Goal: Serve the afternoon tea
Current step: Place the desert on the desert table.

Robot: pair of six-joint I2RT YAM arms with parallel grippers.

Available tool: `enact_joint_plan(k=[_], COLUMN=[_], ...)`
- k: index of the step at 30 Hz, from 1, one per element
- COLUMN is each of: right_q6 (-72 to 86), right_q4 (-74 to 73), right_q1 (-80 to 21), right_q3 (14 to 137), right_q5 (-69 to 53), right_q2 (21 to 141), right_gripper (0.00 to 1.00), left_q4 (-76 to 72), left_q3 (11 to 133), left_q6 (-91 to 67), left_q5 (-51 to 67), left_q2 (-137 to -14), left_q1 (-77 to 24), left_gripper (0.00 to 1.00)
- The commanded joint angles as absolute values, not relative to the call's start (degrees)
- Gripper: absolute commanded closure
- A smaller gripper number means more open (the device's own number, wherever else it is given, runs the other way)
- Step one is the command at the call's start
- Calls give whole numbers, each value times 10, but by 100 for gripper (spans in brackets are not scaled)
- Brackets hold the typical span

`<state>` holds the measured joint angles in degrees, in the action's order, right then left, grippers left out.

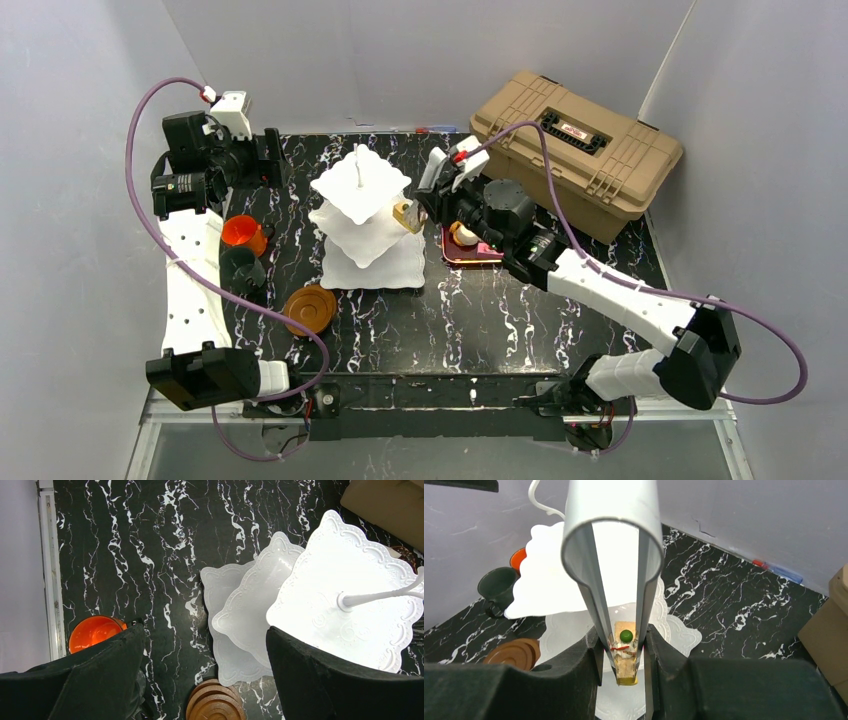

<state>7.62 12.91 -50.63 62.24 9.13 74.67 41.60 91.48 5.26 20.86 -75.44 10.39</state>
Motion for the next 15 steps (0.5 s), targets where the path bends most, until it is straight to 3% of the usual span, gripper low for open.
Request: enact_joint_plan(k=[1,15], right_q6=[53,44], right_q4=[256,407], right_q1=[-513,-527], right_q3=[613,542], right_q5=[127,172], right_q2=[755,790], right_gripper=[99,94], left_q4=[424,426], left_q3=[919,918], left_q6=[50,53], left_q5=[226,228], left_q2=[-752,-751], left_q1=[108,107], left_gripper=[12,12])
